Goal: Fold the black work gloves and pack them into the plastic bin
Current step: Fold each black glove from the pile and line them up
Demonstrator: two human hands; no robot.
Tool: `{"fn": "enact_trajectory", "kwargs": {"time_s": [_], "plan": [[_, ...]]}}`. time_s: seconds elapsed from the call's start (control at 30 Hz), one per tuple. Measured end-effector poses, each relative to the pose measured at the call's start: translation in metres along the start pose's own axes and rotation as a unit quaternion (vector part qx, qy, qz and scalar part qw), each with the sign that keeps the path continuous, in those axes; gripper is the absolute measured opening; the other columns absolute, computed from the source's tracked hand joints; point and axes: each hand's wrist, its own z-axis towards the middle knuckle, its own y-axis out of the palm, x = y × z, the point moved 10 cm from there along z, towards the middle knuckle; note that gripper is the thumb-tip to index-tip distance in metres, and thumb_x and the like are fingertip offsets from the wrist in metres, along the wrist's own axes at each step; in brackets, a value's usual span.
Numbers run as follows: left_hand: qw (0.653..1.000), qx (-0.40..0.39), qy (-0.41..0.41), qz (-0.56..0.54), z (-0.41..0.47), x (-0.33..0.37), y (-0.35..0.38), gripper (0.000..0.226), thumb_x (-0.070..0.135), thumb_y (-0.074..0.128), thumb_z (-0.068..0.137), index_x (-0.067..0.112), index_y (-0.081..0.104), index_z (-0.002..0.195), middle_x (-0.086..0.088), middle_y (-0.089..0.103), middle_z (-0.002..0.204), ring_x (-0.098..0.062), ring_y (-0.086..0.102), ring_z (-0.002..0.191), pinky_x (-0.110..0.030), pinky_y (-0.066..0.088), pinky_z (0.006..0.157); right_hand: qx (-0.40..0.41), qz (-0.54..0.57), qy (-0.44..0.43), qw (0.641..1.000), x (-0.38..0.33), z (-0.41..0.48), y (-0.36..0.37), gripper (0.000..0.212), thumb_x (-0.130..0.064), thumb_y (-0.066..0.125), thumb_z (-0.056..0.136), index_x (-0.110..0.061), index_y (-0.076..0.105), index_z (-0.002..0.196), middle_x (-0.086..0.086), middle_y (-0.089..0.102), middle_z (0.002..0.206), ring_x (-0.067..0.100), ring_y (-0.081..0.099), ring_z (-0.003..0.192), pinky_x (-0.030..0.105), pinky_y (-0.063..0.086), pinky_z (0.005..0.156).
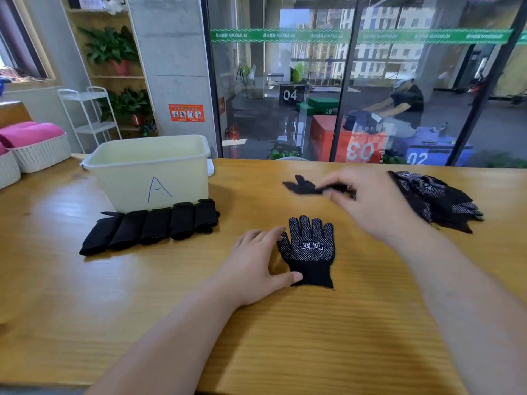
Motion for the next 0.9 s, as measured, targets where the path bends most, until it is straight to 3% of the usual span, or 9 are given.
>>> {"fn": "enact_trajectory", "kwargs": {"time_s": [0.1, 0.17, 0.37, 0.53, 0.67, 0.77, 0.9], "plan": [[1.0, 0.004, 0.001, 0.014, 0.001, 0.001, 0.0, 0.101, 0.082, 0.063, 0.084, 0.035, 0.023, 0.165, 0.017, 0.046, 0.158, -0.012, 0.028, 0.151, -0.042, 0.027, 0.126, -0.112, -0.128, 0.01, 0.985, 0.015, -0.042, 0.059, 0.016, -0.035, 0.071, 0.099, -0.043, 0.073, 0.112, -0.023, 0.07, 0.111, 0.009, 0.063, 0.109, 0.039, 0.053, 0.092], [1.0, 0.007, -0.001, 0.019, 0.001, 0.001, 0.0, 0.101, 0.083, 0.062, 0.084, 0.036, 0.022, 0.165, 0.018, 0.046, 0.158, -0.012, 0.028, 0.151, -0.04, 0.026, 0.127, -0.132, -0.15, 0.024, 0.98, 0.022, -0.066, 0.08, 0.018, -0.041, 0.064, 0.103, -0.043, 0.071, 0.119, -0.025, 0.066, 0.119, 0.006, 0.058, 0.114, 0.03, 0.047, 0.089], [0.999, -0.003, -0.017, -0.042, -0.002, -0.006, 0.0, 0.097, 0.082, 0.064, 0.084, 0.04, 0.025, 0.163, 0.021, 0.048, 0.154, -0.008, 0.027, 0.15, -0.041, 0.031, 0.125, -0.069, -0.207, 0.004, 0.976, 0.016, -0.07, 0.077, 0.021, -0.04, 0.06, 0.104, -0.036, 0.076, 0.119, -0.021, 0.068, 0.117, 0.011, 0.058, 0.106, 0.031, 0.046, 0.085], [0.997, -0.02, -0.025, -0.067, -0.003, -0.008, 0.001, 0.108, 0.078, 0.075, 0.077, 0.042, 0.022, 0.163, 0.019, 0.049, 0.155, -0.007, 0.024, 0.151, -0.043, 0.032, 0.125, 0.064, -0.153, 0.025, 0.986, 0.007, -0.07, 0.045, 0.016, -0.031, 0.069, 0.1, -0.027, 0.08, 0.111, -0.015, 0.068, 0.104, 0.017, 0.058, 0.095, 0.036, 0.05, 0.073], [0.997, -0.017, -0.033, -0.062, -0.004, -0.007, -0.001, 0.116, 0.079, 0.077, 0.075, 0.038, 0.019, 0.166, 0.02, 0.046, 0.156, -0.004, 0.02, 0.153, -0.042, 0.029, 0.127, 0.012, -0.184, -0.039, 0.982, -0.009, -0.09, 0.067, 0.014, -0.029, 0.075, 0.095, -0.027, 0.082, 0.108, -0.014, 0.064, 0.1, 0.016, 0.057, 0.092, 0.035, 0.05, 0.072], [0.998, -0.017, -0.035, -0.056, -0.003, -0.005, -0.002, 0.116, 0.079, 0.077, 0.075, 0.038, 0.019, 0.166, 0.021, 0.046, 0.156, -0.006, 0.021, 0.153, -0.041, 0.029, 0.127, -0.027, -0.209, -0.039, 0.977, -0.005, -0.102, 0.084, 0.014, -0.03, 0.075, 0.095, -0.03, 0.082, 0.108, -0.016, 0.064, 0.099, 0.014, 0.058, 0.09, 0.033, 0.049, 0.071], [0.998, -0.018, -0.036, -0.049, -0.004, -0.004, -0.002, 0.117, 0.081, 0.075, 0.076, 0.037, 0.016, 0.167, 0.02, 0.047, 0.156, -0.006, 0.021, 0.153, -0.042, 0.029, 0.127, 0.027, -0.158, -0.014, 0.987, -0.007, -0.099, 0.071, 0.016, -0.027, 0.07, 0.1, -0.027, 0.08, 0.113, -0.016, 0.067, 0.102, 0.012, 0.059, 0.091, 0.035, 0.052, 0.073]]}}
